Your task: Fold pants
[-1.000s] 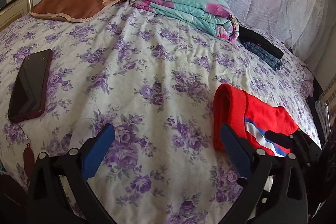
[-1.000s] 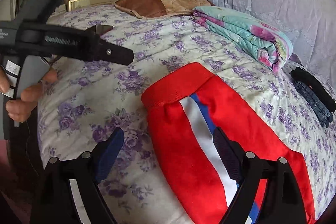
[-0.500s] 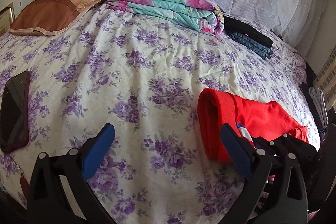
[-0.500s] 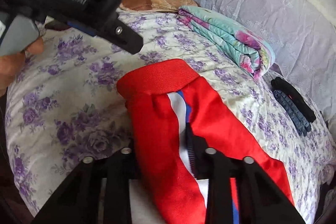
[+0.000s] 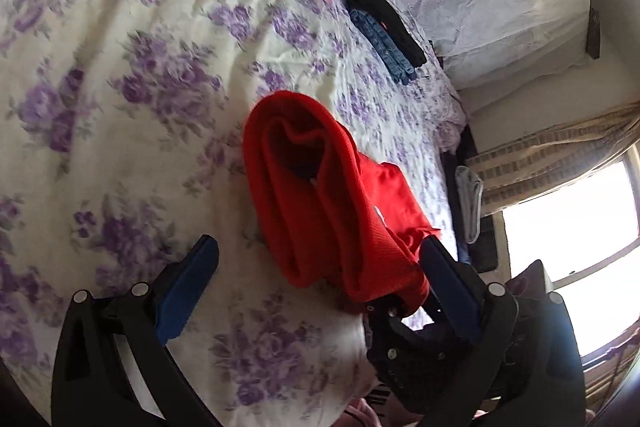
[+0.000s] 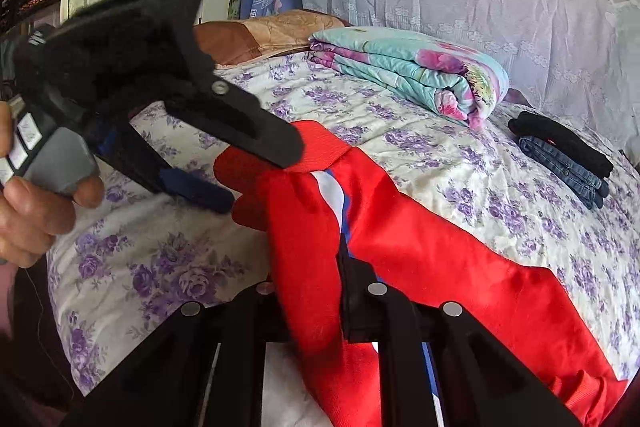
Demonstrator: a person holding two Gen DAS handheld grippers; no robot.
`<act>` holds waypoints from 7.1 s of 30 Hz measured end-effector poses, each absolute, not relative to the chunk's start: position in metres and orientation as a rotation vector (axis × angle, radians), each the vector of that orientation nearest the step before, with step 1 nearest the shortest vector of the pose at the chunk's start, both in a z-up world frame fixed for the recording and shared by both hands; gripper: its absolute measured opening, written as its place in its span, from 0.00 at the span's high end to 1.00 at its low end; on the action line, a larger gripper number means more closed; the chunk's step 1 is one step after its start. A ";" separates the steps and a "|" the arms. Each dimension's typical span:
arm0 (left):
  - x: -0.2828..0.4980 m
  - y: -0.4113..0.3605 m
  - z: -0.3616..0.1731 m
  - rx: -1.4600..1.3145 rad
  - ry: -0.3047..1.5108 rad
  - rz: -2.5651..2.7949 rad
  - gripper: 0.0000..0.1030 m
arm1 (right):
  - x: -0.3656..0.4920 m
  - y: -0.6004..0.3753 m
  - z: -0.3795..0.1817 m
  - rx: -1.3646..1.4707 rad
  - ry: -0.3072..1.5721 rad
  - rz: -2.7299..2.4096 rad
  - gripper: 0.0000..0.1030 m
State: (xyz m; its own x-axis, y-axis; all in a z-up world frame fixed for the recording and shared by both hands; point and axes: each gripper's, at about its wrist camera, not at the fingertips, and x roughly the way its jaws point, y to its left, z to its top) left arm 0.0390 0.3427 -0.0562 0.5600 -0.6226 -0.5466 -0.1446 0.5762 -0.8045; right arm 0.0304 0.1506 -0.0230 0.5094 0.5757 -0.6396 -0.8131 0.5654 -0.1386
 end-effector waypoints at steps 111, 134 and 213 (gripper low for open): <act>0.047 0.030 -0.024 -0.128 0.701 -0.468 0.10 | 0.096 -0.156 0.037 0.204 0.589 0.748 0.67; 0.051 0.018 -0.053 -0.128 0.729 -0.565 0.06 | 0.125 -0.174 -0.004 0.120 0.830 0.620 0.69; 0.102 0.065 -0.065 -0.466 1.025 -0.666 0.05 | 0.155 -0.266 -0.064 0.526 0.906 0.776 0.25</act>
State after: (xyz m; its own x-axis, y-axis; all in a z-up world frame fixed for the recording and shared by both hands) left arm 0.1022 0.0653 -0.0648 0.3534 -0.6985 -0.6222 0.2849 0.7139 -0.6396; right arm 0.1551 -0.2658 -0.0645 0.3832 0.7806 -0.4937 -0.3681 0.6193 0.6935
